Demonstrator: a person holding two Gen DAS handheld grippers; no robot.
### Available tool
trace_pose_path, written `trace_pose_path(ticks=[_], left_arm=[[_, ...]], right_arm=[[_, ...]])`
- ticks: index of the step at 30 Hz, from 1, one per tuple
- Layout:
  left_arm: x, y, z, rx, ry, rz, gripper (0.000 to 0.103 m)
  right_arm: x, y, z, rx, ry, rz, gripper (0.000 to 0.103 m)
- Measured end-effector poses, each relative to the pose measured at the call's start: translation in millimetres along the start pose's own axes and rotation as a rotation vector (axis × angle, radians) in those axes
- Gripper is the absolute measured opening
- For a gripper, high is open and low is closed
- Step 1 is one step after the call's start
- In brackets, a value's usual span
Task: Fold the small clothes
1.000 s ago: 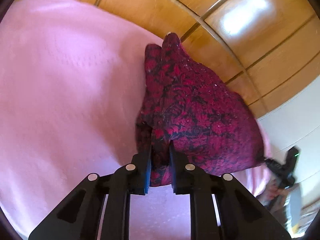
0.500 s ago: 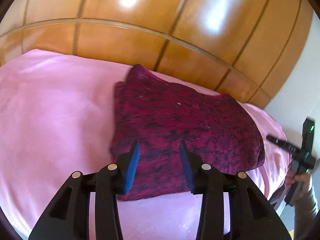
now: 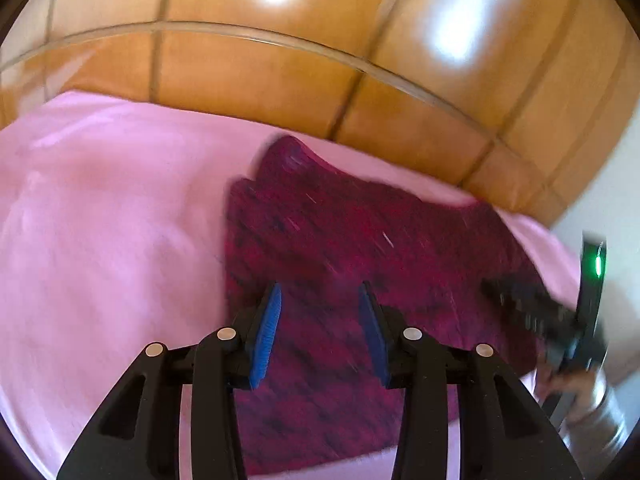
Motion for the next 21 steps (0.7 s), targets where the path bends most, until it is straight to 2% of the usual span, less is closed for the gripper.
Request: trace_pose_path(ticks=[2,5,8,11,15,17,21], left_arm=[[19.5,20.7,-3.2,-0.016,-0.014,0.077,0.039],[41.6,40.2,-21.0,0.038,0.013,0.112,0.039],[59.0,58.6,-45.1,0.004,0.052,0.208,0.039],[73.1,65.5,-61.9,0.008,0.059,0.237,0.039],[73.1,73.2,-87.6,0.120,0.101,0.224,0.039],[69.1,75.0,-96.6,0.168,0.087,0.187,0.046],[63.6,82.8,-93.3,0.158,0.062,0.240,0.051]], right_arm=[[-3.5,2.7,1.4,-0.012,-0.025,0.014,0.058],[-9.1,2.0,6.7,-0.009,-0.042,0.013,0.058],[-9.3,-1.9,4.7,0.001,-0.041,0.004,0.060],[-11.3,-1.3,5.5,-0.004,-0.046,0.013,0.060],[-7.6,1.0,3.3,0.008,-0.047,-0.008,0.060],[-8.7,0.0,2.4,0.012,-0.055,-0.014,0.060],[-8.3,-0.1,2.4,0.018,-0.062,-0.016,0.060]])
Point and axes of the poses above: each gripper's, at about its wrist camera, not at the fingertips, and z roughly against the way its jaws point, y to its left, x to its top, the point moved 3 cm from there along -z, roughly the way its jaws point, and after that the axes turned 11 degrees about -x, right-handed, at the moved point
